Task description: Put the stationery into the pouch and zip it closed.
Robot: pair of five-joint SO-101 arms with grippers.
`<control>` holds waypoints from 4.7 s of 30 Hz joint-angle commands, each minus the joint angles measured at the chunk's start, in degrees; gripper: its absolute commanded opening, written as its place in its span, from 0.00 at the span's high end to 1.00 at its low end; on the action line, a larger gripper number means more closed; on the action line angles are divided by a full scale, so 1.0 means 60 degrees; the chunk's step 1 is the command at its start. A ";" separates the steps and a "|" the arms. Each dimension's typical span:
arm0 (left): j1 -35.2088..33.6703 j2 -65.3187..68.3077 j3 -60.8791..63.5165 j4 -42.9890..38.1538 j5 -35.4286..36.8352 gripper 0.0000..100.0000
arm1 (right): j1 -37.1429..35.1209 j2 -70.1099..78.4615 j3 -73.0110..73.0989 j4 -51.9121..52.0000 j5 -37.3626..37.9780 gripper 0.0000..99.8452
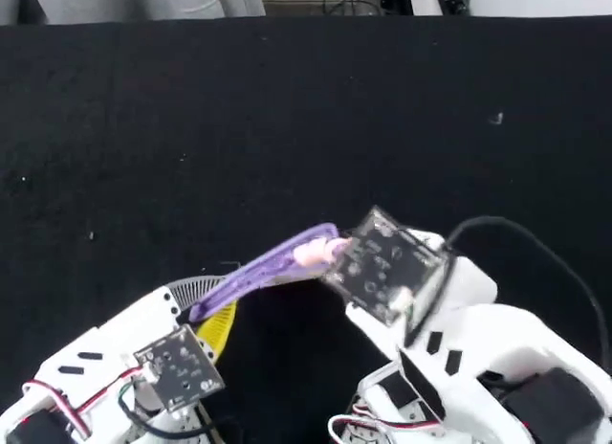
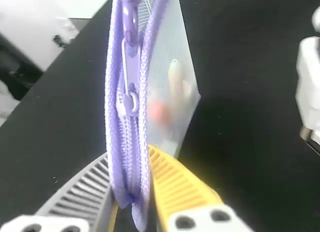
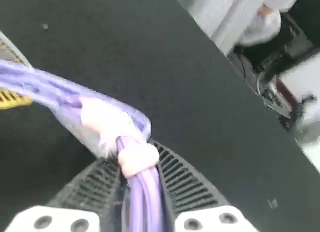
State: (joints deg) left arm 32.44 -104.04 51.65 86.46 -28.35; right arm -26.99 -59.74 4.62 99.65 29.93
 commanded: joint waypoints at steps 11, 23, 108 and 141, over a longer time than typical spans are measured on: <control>-0.0608 -0.0059 0.0755 -0.0337 0.0073 0.97 | 0.1934 0.0168 -0.0359 0.0234 0.0234 0.99; -0.0608 -0.0059 0.0784 -0.0308 0.0073 0.97 | 0.4513 0.1326 -0.1751 0.0205 0.0938 0.99; -0.0637 -0.0059 0.1619 -0.2022 0.0835 0.97 | -0.4190 -0.0007 0.3670 -0.2462 -0.2667 0.76; -0.0623 -0.0059 0.1912 -0.2007 0.0835 0.97 | -0.1568 0.0418 -0.1883 0.0278 -0.2681 0.99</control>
State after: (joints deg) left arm 29.27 -104.66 60.79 74.24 -24.04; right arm -38.15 -59.38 5.58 97.80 14.02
